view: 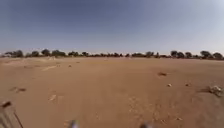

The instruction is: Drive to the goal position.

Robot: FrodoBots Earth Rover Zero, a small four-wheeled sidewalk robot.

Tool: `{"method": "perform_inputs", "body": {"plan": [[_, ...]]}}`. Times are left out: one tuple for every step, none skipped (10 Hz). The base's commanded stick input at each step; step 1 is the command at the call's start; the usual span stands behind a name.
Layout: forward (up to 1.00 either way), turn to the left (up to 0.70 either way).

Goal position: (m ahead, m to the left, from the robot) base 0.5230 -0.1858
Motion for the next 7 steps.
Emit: {"method": "perform_inputs", "body": {"plan": [[0.70, 0.00], [0.70, 0.00], [0.70, 0.00], [0.70, 0.00], [0.70, 0.00], [0.70, 0.00], [0.70, 0.00]]}}
